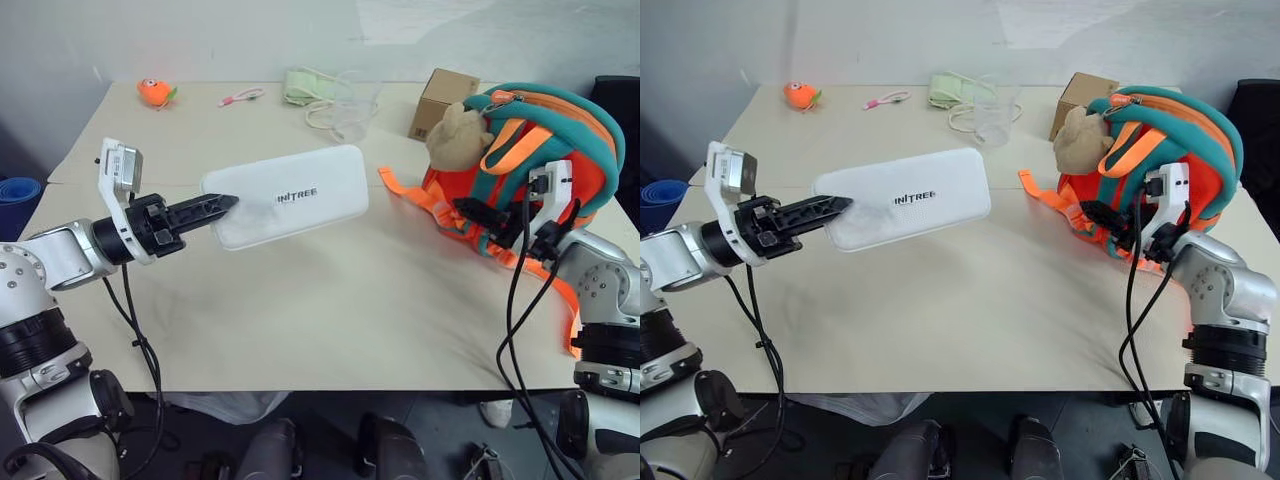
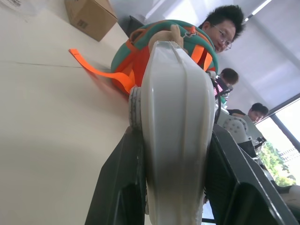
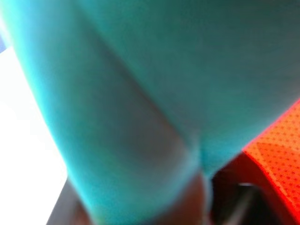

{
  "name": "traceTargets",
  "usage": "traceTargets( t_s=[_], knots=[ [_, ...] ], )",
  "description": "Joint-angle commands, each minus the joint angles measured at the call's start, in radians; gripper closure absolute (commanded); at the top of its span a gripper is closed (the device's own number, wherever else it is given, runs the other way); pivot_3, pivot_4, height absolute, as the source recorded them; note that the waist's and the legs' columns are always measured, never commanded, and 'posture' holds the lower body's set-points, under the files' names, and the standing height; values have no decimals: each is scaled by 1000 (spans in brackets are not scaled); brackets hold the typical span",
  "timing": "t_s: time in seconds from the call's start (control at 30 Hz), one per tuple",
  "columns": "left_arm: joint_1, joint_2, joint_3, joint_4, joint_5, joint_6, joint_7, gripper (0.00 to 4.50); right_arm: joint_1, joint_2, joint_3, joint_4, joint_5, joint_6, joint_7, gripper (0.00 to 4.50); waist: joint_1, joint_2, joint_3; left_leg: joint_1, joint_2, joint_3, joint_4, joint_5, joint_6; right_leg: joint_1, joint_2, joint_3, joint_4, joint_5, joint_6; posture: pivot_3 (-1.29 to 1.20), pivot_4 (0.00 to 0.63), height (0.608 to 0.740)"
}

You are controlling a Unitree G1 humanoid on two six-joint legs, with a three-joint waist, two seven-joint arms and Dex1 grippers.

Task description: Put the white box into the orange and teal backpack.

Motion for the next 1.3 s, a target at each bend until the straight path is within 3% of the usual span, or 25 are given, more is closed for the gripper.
traceTargets(
  t_s=[0.03,0.1,0.13,0.27,0.33,0.5,0.77,1.0,1.3],
  knots=[
    [-49,31,0,-4,1,-88,-11,3256,13,-40,12,-78,37,-14,99,3659,-3,0,0,0,0,0,0,0,0,0,0,0,0,0,0,0,150,740],
    [-56,40,-17,13,9,-118,-18,3256,33,-56,24,-127,61,-2,161,4379,-4,0,0,0,0,0,0,0,0,0,0,0,0,0,0,0,150,740],
    [-61,47,-38,24,23,-145,-34,3256,54,-70,19,-185,115,38,209,4473,-6,0,0,0,0,0,0,0,-1,0,1,0,0,0,0,0,150,740],
    [-124,53,-115,82,66,-260,-108,3256,155,-162,-53,-446,427,258,352,4473,1,0,1,0,2,0,-1,0,-1,0,2,0,-2,0,0,0,150,740],
    [-157,50,-153,115,83,-299,-144,3256,194,-198,-93,-537,584,354,343,4473,7,0,1,0,2,0,-1,-1,-1,0,3,0,-2,0,0,0,150,740],
    [-214,11,-232,151,102,-376,-224,3256,312,-294,-151,-692,771,436,312,4473,16,-3,3,0,4,0,-1,-2,-2,0,4,0,-3,0,0,0,150,740],
    [-208,7,-266,105,48,-385,-383,3256,418,-343,-190,-682,781,414,277,4473,18,-6,5,-1,4,1,0,-3,-3,0,3,1,-3,0,-1,0,150,740],
    [-237,26,-435,50,205,-563,-508,3256,473,-420,-231,-659,779,412,352,4473,31,-7,5,-1,3,1,1,-3,-2,0,2,0,-3,0,-1,0,150,740],
    [-332,73,-634,168,458,-875,-767,3256,489,-543,-221,-599,685,382,543,4473,47,-7,5,-2,3,1,3,-5,3,0,2,0,-5,0,-1,0,150,740]
  ],
)
